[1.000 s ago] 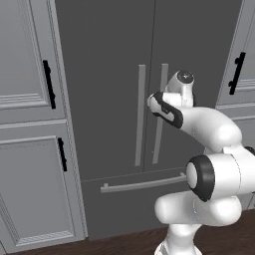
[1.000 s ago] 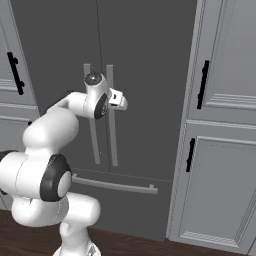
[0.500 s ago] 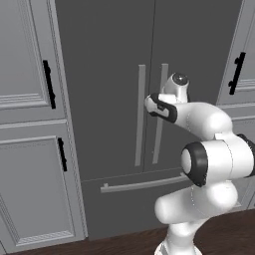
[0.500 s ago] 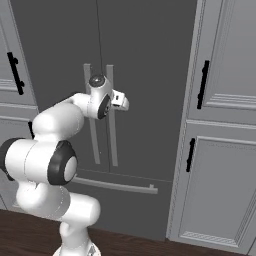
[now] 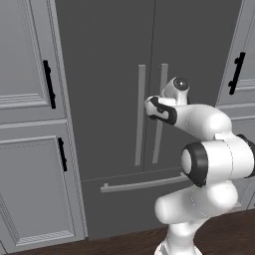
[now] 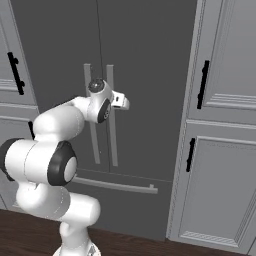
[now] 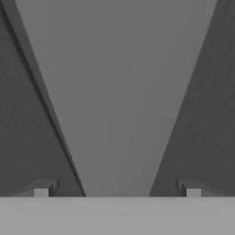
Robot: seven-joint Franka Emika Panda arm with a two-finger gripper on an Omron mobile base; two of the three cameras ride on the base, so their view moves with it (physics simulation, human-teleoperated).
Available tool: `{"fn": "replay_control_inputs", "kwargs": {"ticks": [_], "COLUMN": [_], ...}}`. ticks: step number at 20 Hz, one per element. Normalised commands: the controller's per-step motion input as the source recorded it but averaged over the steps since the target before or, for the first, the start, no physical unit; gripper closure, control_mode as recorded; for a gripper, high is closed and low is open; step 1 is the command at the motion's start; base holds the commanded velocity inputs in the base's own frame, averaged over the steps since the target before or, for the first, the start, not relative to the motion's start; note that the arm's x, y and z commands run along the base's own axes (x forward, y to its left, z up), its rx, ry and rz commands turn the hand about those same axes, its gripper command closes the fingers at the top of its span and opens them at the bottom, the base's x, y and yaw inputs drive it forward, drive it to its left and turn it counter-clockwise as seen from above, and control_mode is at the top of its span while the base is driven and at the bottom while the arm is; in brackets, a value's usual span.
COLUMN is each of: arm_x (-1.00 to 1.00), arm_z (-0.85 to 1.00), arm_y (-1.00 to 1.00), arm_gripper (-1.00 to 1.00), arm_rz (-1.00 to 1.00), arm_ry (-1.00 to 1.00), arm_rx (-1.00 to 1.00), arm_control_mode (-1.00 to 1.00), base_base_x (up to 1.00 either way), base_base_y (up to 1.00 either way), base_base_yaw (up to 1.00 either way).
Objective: Take the strawberry from the fridge and place it on top of the pancake, located on the dining counter.
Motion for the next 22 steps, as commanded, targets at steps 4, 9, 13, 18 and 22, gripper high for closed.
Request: {"fn": "replay_control_inputs", "kwargs": {"ticks": [4,9,13,18,22], "arm_x": [0.75,0.93,0.45,-0.52,-1.00], "arm_z": [-0.18,-0.25,-0.16,-0.02,0.00], "arm_y": [0.00,0.00,0.00,-0.09,-0.29], "arm_gripper": [-1.00,1.00,1.00,1.00,1.00], "arm_rz": [0.00,0.00,0.00,0.00,0.01], "arm_ry": [0.00,0.00,0.08,0.04,0.00], "arm_rx": [0.00,0.00,-0.01,0.00,0.00], "arm_control_mode": [-1.00,-1.00,-1.00,-1.00,-1.00], "base_base_x": [0.00,0.00,0.00,0.00,0.00], "base_base_y": [0.00,0.00,0.00,0.00,0.00], "base_base_yaw": [0.00,0.00,0.00,0.00,0.00]}}
